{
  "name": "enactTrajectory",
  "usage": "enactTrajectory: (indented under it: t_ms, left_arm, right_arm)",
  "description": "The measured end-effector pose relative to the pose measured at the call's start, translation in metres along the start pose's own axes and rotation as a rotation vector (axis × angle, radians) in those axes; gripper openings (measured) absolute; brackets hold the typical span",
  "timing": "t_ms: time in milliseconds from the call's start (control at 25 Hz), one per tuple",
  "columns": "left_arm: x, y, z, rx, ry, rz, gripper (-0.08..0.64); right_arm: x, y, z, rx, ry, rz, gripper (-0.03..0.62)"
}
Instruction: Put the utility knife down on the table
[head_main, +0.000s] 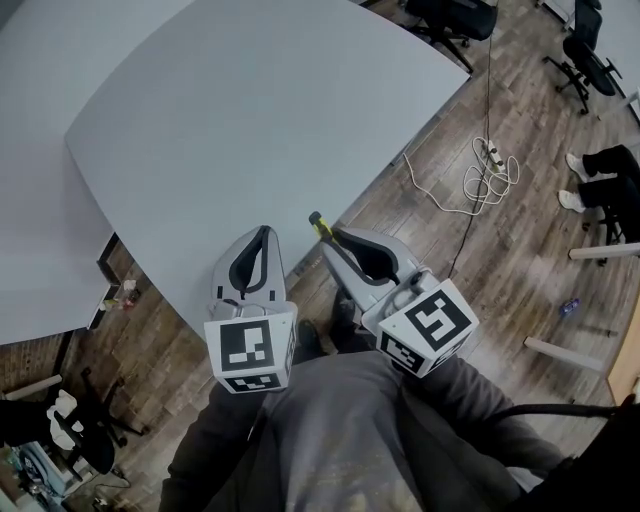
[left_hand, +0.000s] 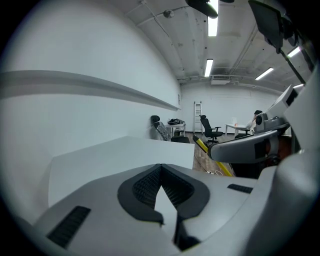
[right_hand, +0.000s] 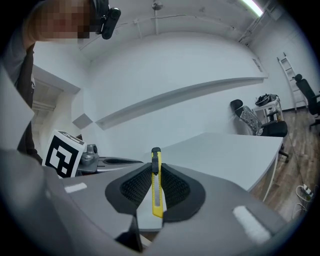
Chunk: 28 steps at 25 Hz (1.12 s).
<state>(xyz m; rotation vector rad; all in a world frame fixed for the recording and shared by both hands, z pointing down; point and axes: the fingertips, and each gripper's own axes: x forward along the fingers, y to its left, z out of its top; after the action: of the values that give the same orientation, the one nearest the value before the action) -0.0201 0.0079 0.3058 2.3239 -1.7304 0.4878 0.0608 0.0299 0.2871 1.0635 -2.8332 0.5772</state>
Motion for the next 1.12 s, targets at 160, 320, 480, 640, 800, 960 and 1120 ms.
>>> enactTrajectory:
  t_ms: [160,320,480,640,800,960,1120]
  left_arm:
    - [0.007,-0.003,0.004,-0.005,-0.007,0.023,0.003]
    - [0.016,0.014,0.004,-0.023,0.002,0.040,0.003]
    - [0.037,0.040,0.001,-0.037,0.007,0.042,0.003]
    - [0.056,0.055,0.005,-0.043,0.008,0.029,0.003]
    - [0.073,0.067,0.008,-0.054,0.012,0.010,0.003]
    - [0.090,0.076,0.004,-0.069,0.028,-0.002,0.003]
    - [0.102,0.082,-0.002,-0.092,0.033,-0.005,0.003]
  right_arm:
    - [0.004,-0.011,0.003,-0.006,0.010,0.021,0.057]
    - [0.022,-0.013,0.002,-0.002,0.032,0.040,0.057]
    - [0.055,-0.022,0.000,-0.002,0.049,0.039,0.057]
    - [0.077,-0.030,0.001,-0.007,0.068,0.034,0.057]
    - [0.097,-0.038,0.007,-0.006,0.081,0.022,0.057]
    - [0.114,-0.048,0.004,0.004,0.100,0.012,0.057]
    - [0.127,-0.055,0.001,0.003,0.122,0.009,0.057]
